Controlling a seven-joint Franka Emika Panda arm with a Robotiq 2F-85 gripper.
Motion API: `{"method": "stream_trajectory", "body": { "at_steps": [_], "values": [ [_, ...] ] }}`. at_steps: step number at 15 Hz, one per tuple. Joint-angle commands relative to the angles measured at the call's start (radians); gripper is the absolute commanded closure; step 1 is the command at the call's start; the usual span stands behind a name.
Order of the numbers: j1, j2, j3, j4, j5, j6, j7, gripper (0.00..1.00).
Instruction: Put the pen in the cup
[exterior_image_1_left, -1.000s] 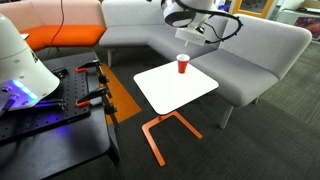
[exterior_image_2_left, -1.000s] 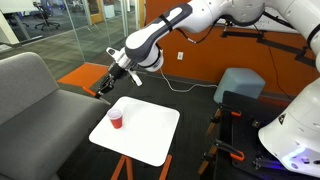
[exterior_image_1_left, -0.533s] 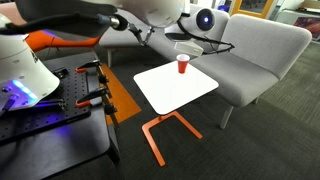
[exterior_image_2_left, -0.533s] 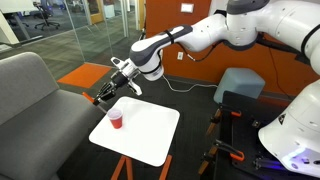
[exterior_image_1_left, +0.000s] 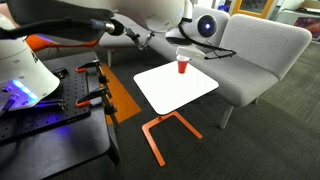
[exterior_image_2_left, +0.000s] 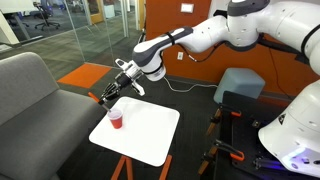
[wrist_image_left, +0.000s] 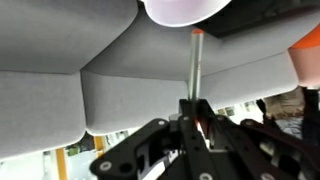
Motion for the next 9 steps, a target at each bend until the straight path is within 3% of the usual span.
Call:
{"method": "stream_trajectory", "body": {
  "at_steps": [1,9],
  "values": [
    [0.000,-0.025,-0.030,-0.002,-0.013,0.000,0.007,0.96],
    [0.026,-0.021,-0.084,0.036,-0.007,0.003,0.010,0.96]
  ]
}}
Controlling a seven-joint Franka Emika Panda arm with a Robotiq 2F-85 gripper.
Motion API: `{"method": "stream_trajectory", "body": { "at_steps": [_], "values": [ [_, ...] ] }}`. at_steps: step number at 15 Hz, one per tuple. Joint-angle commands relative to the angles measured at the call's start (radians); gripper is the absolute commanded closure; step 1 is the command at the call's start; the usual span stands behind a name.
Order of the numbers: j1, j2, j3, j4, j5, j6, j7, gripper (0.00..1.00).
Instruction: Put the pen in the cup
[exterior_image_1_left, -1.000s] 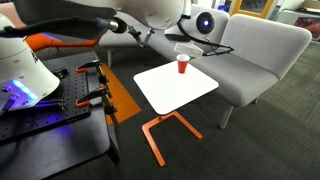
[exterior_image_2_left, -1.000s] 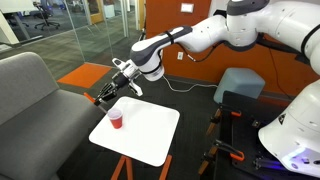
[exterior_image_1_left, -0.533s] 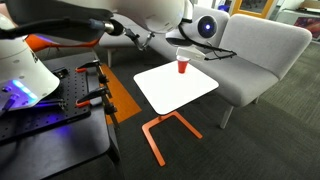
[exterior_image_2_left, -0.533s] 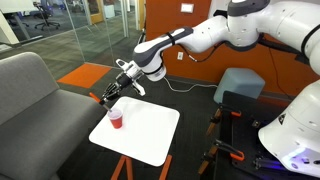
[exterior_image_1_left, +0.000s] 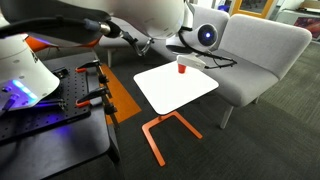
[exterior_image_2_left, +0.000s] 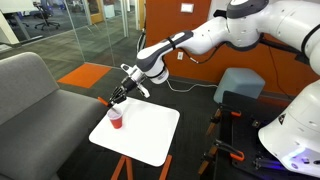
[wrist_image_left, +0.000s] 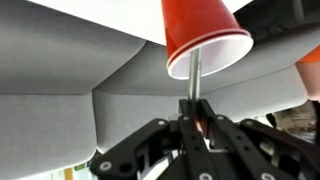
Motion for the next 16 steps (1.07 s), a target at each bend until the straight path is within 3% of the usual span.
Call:
{"method": "stream_trajectory", "body": {
  "at_steps": [1,3,4,6,9,12,13,16],
  "values": [
    [0.027,-0.012,-0.012,0.020,-0.003,0.002,0.010,0.96],
    [0.036,-0.012,-0.014,0.027,-0.002,0.002,0.011,0.96],
    [0.043,-0.018,-0.019,0.029,0.000,0.007,0.019,0.61],
    [0.049,-0.028,-0.028,0.028,0.001,0.019,0.028,0.53],
    [0.066,-0.081,-0.057,0.013,-0.004,0.042,0.054,0.29],
    [0.110,-0.210,-0.109,-0.026,-0.006,0.057,0.128,0.07],
    [0.127,-0.256,-0.126,-0.042,-0.009,0.060,0.154,0.01],
    [0.190,-0.394,-0.187,-0.081,-0.014,0.074,0.248,0.00]
  ]
}}
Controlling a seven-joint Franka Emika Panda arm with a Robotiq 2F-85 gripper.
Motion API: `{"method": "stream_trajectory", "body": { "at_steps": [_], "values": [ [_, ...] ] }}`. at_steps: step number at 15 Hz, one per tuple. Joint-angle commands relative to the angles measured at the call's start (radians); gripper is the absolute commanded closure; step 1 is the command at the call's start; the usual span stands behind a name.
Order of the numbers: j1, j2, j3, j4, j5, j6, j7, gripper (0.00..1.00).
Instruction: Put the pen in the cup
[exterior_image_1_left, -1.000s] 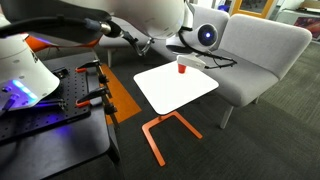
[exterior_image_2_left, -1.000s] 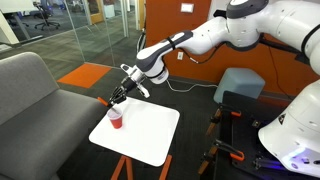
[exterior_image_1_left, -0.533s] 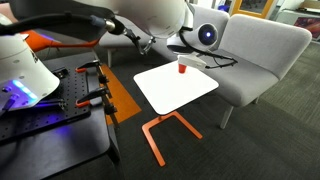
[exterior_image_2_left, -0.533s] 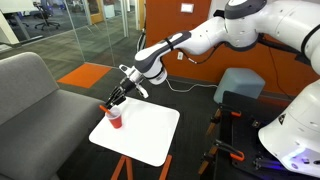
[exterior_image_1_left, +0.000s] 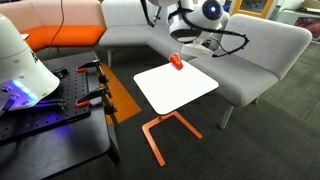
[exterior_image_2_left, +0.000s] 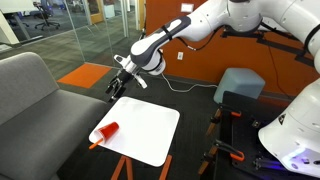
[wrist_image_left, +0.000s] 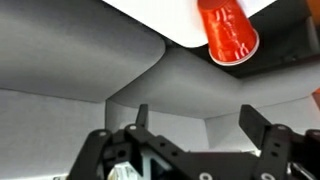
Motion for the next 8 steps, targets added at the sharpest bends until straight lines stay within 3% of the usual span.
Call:
{"method": "stream_trajectory", "body": {
  "at_steps": [1,8],
  "values": [
    [0.103,-0.217,-0.131,-0.075,-0.001,0.040,0.150,0.00],
    [0.407,-0.541,-0.427,-0.153,0.009,-0.023,0.479,0.00]
  ]
}}
